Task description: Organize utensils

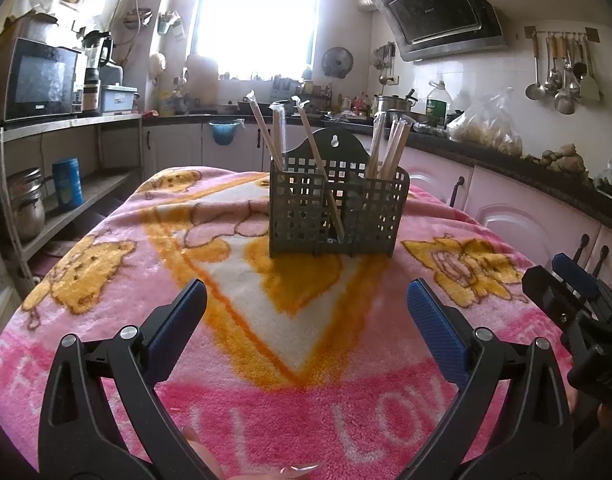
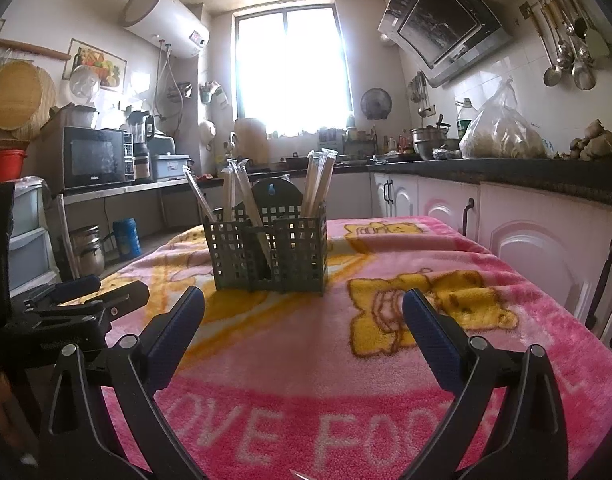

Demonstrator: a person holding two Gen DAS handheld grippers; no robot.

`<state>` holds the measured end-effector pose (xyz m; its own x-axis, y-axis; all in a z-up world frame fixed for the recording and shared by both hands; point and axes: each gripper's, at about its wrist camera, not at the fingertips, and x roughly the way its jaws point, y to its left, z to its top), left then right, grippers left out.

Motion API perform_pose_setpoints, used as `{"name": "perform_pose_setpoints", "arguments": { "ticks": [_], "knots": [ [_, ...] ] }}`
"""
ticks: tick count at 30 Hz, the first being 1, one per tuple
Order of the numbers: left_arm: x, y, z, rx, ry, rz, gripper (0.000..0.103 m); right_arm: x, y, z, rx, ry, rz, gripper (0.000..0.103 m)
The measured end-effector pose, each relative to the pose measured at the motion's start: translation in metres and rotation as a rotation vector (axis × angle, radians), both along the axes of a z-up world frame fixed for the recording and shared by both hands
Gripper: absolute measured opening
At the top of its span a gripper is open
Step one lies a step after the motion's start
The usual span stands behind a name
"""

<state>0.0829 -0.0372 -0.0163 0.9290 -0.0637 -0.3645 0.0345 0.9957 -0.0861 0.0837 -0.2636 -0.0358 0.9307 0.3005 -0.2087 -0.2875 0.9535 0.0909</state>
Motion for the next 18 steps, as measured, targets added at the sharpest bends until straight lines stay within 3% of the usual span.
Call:
{"name": "perform_pose_setpoints", "arguments": {
  "ticks": [18],
  "knots": [
    [-0.0011, 0.0001, -0.0002, -0.001, -0.002, 0.004, 0.092, -0.0012, 0.0017, -0.0003, 0.001, -0.003, 0.005, 0.097]
  ]
}}
